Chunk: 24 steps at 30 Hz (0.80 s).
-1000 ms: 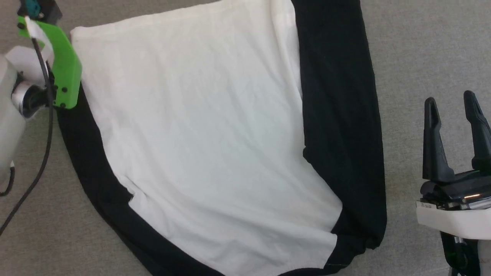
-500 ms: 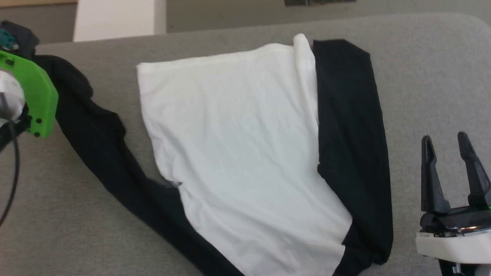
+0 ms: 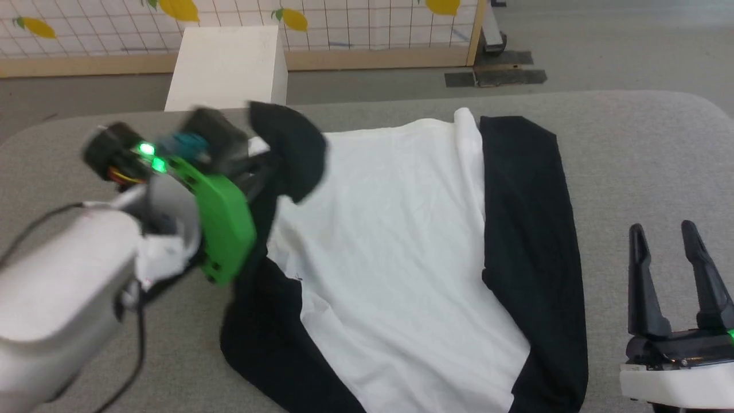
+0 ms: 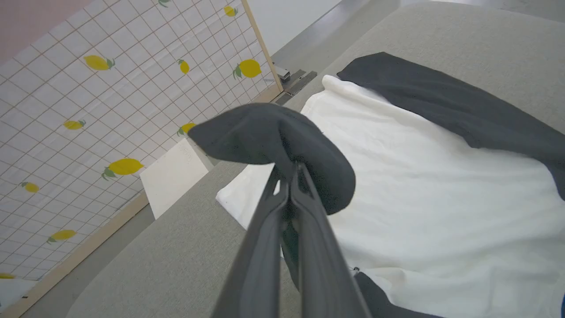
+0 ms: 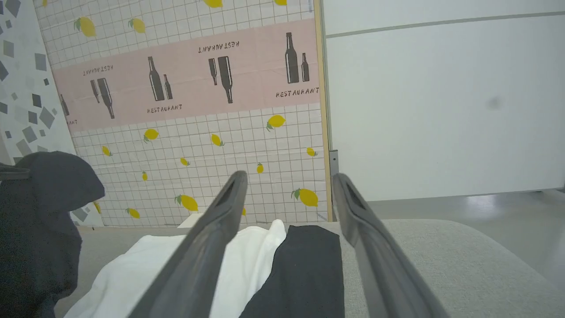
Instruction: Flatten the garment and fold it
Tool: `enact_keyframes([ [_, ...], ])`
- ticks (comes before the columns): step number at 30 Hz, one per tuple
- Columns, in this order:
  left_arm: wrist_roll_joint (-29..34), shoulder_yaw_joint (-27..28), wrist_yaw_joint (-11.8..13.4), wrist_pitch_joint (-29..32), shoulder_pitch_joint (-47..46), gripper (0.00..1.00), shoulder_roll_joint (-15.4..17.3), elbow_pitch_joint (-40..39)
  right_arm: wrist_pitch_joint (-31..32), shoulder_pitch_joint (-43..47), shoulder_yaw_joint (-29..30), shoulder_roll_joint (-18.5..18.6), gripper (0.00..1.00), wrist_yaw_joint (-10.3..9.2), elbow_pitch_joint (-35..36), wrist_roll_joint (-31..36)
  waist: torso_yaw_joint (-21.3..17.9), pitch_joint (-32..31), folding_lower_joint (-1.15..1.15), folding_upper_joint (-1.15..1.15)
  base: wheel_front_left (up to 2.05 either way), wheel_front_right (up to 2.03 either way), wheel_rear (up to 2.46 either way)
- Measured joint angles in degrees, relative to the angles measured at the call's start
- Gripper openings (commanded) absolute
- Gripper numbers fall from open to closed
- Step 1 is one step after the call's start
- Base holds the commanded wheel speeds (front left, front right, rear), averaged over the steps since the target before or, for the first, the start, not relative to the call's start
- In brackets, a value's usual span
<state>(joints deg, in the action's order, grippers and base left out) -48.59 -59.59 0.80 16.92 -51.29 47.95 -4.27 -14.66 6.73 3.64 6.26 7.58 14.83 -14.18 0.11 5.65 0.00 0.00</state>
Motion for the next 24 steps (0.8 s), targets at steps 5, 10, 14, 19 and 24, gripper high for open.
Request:
enact_keyframes([
  [5,1.83,-3.08,0.26,-2.80,1.42,0.00,-7.06,-1.41,0.00,0.36,1.19,-0.11,1.00,0.00,-0.02,0.08,-1.30,-0.40,0.00,0.00,0.00,0.00,0.00],
  [10,4.04,-6.78,-0.92,-6.16,2.15,0.00,-16.94,3.74,0.00,0.29,2.25,-0.41,1.00,0.00,-0.60,0.14,-2.51,0.69,0.00,0.00,0.00,0.00,0.00],
  [14,5.12,-9.96,-1.60,-7.92,3.80,0.00,-24.01,8.42,0.00,-0.09,3.15,-0.81,1.00,0.00,-1.20,0.27,-3.64,1.85,0.00,0.00,0.00,0.00,0.00],
  [19,8.38,-12.43,-3.22,-9.21,6.22,0.00,-30.85,17.15,-0.01,-1.73,3.94,-1.31,1.00,0.00,-1.51,0.60,-4.92,4.08,0.00,0.00,0.00,0.00,0.00],
  [24,11.37,-13.50,-5.43,-9.91,9.48,0.00,-35.44,26.06,-0.01,-3.19,4.04,-1.46,1.00,0.00,-1.69,0.91,-6.00,6.41,0.00,0.00,0.00,0.00,0.00],
])
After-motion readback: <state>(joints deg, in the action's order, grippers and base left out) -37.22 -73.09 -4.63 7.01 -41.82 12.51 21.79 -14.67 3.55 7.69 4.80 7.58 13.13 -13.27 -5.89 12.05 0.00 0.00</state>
